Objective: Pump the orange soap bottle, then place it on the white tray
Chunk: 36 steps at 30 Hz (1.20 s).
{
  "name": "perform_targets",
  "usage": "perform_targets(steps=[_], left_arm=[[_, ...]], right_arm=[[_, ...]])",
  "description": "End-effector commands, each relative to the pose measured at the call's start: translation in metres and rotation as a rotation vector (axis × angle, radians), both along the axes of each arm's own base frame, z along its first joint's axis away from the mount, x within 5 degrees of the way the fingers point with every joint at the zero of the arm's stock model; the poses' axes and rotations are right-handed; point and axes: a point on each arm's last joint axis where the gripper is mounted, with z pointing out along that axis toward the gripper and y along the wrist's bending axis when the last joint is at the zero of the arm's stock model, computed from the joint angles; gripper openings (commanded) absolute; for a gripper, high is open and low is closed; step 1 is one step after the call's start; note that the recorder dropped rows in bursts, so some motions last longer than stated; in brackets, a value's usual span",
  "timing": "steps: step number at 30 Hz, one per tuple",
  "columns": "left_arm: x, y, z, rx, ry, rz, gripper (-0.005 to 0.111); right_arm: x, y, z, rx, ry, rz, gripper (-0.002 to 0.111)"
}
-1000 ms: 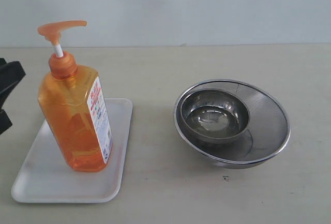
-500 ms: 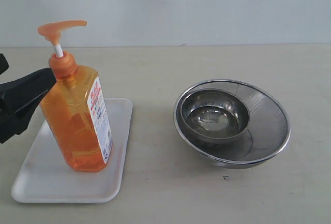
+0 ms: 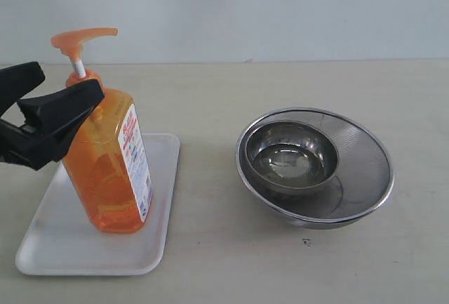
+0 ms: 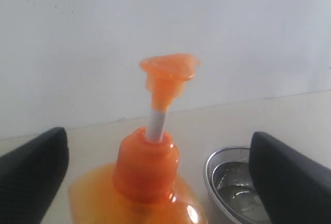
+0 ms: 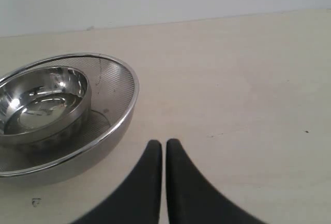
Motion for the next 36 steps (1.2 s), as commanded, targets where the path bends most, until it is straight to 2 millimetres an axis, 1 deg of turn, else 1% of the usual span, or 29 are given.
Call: perform_targets(steps=[1,8,11,13,17,18,21,28,29,36], left_arm=[[0.016,-0.007,0.003,0.032,-0.015,-0.029,0.088],[0.039,-0.016,-0.009,0.064,0.034,-0.061,0.088],[0.042,-0.017,-0.013,0.057,0.04,-0.068,0.087],[0.042,-0.017,-0.013,0.055,0.037,-0.068,0.083],[0.042,-0.018,-0.01,0.042,0.016,-0.075,0.065],[0.042,-0.018,-0.01,0.037,0.009,-0.078,0.056],[0.042,-0.018,-0.01,0.038,0.008,-0.078,0.041],[0.042,-0.018,-0.01,0.046,0.003,-0.078,0.008],[0.042,-0.018,-0.01,0.047,0.002,-0.078,0.005],[0.042,-0.018,-0.009,0.083,-0.03,-0.078,0.005]], right_arm=[[0.0,0.0,0.001,-0.003,-0.014,-0.004,0.0],[0.0,0.0,0.001,-0.003,-0.014,-0.004,0.0],[0.0,0.0,0.001,-0.003,-0.013,-0.004,0.0],[0.0,0.0,0.001,-0.003,-0.013,-0.004,0.0],[0.0,0.0,0.001,-0.003,-0.013,-0.004,0.0],[0.0,0.0,0.001,-0.003,-0.013,-0.004,0.0],[0.0,0.0,0.001,-0.003,-0.013,-0.004,0.0],[0.0,0.0,0.001,-0.003,-0.013,-0.004,0.0],[0.0,0.0,0.001,-0.003,-0.013,-0.004,0.0],[0.0,0.0,0.001,-0.003,-0.013,-0.004,0.0]])
